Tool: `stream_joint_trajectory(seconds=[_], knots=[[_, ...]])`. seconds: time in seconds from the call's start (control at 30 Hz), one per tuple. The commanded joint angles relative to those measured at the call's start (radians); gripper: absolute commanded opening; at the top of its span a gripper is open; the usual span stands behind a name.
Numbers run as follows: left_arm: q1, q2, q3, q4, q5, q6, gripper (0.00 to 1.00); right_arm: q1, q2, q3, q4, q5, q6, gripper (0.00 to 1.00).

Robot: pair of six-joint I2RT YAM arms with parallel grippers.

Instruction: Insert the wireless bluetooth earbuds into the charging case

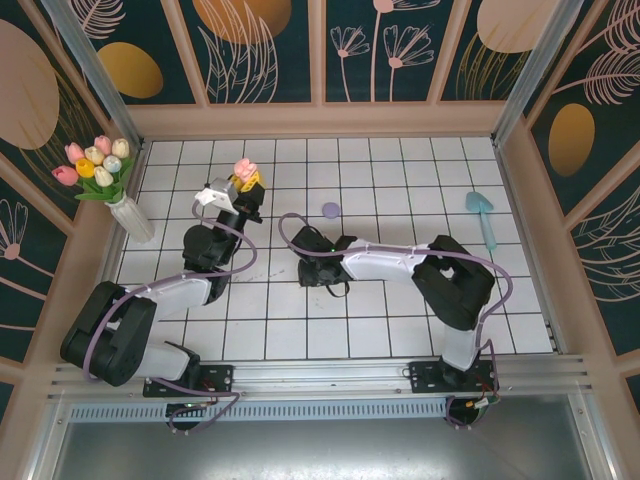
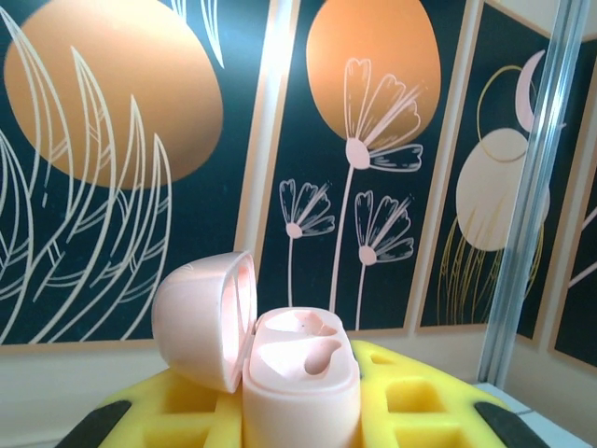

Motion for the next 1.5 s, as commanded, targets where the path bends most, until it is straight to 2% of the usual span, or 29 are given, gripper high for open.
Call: stream_joint_trajectory(seconds=[0.0, 0.43, 0.87, 1.13, 1.47], knots=[[0.007, -0.016, -0.019, 0.125, -0.044, -0.024, 0.00, 0.016, 0.031, 0.036, -0.064, 0.035, -0.020, 0.46], [0.011, -0.035, -0.016, 0.110, -0.021, -0.026, 0.00, 0.028, 0.076, 0.054, -0.078, 0.037, -0.033, 0.41], [0.011, -0.039, 0.003, 0.086, 0.038, -0.035, 0.00, 0.021, 0.101, 0.043, -0.074, 0.049, -0.040, 0.26], [0.011, -0.037, 0.006, 0.074, 0.091, -0.038, 0.00, 0.012, 0.065, 0.021, -0.057, 0.063, -0.029, 0.17], [0.011, -0.031, 0.007, 0.066, 0.134, -0.043, 0.00, -0.014, 0.001, -0.021, -0.044, 0.064, -0.051, 0.16]])
